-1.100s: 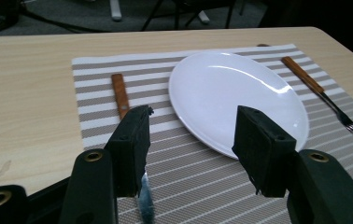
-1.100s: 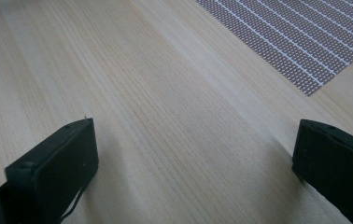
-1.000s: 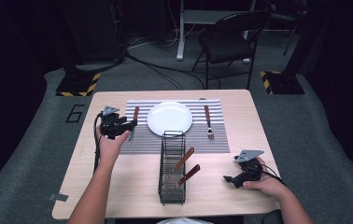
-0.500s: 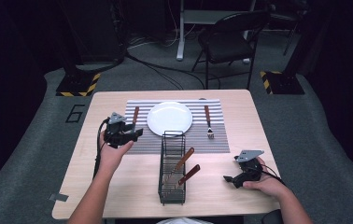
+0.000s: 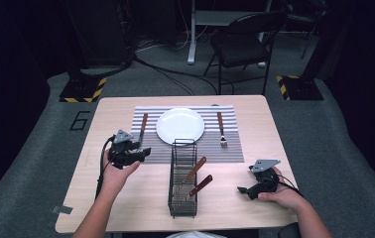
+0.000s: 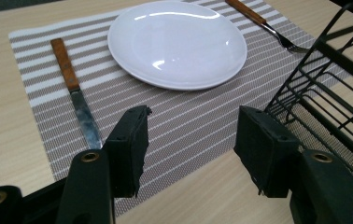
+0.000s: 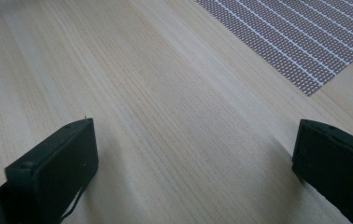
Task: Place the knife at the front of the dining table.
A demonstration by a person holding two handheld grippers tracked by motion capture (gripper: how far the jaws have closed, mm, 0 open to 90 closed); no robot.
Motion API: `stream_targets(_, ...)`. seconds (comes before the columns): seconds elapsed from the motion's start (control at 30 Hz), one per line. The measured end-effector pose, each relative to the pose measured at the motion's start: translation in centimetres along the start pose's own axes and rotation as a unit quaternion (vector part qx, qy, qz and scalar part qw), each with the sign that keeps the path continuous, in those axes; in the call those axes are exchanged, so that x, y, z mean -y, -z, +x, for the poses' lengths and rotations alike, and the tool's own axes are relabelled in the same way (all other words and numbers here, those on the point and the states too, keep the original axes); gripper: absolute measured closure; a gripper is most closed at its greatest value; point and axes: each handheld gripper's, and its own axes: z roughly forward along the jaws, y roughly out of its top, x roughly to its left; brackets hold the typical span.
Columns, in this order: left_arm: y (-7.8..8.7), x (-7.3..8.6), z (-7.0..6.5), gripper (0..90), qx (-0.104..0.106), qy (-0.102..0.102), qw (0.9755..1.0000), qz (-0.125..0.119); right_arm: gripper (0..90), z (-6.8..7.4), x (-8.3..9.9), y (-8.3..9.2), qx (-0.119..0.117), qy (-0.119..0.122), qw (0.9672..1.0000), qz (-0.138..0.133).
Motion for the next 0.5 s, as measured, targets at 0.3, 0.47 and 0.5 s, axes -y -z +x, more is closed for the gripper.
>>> stream_targets(0.3,-0.5,2.1,0.0,44.4,0.014,0.002,0.9998,0.012,0.0,0.0,0.0,0.0,-0.001,0.0,1.0,0.001)
stream_targets(0.47,-0.5,3.2,0.4,44.0,0.008,0.006,0.9998,0.018,0.0,0.0,0.0,0.0,-0.001,0.0,1.0,0.001)
stream_targets(0.5,-0.5,3.2,0.4,43.9,0.008,0.006,0.9998,0.018,0.0,0.0,0.0,0.0,-0.001,0.0,1.0,0.001)
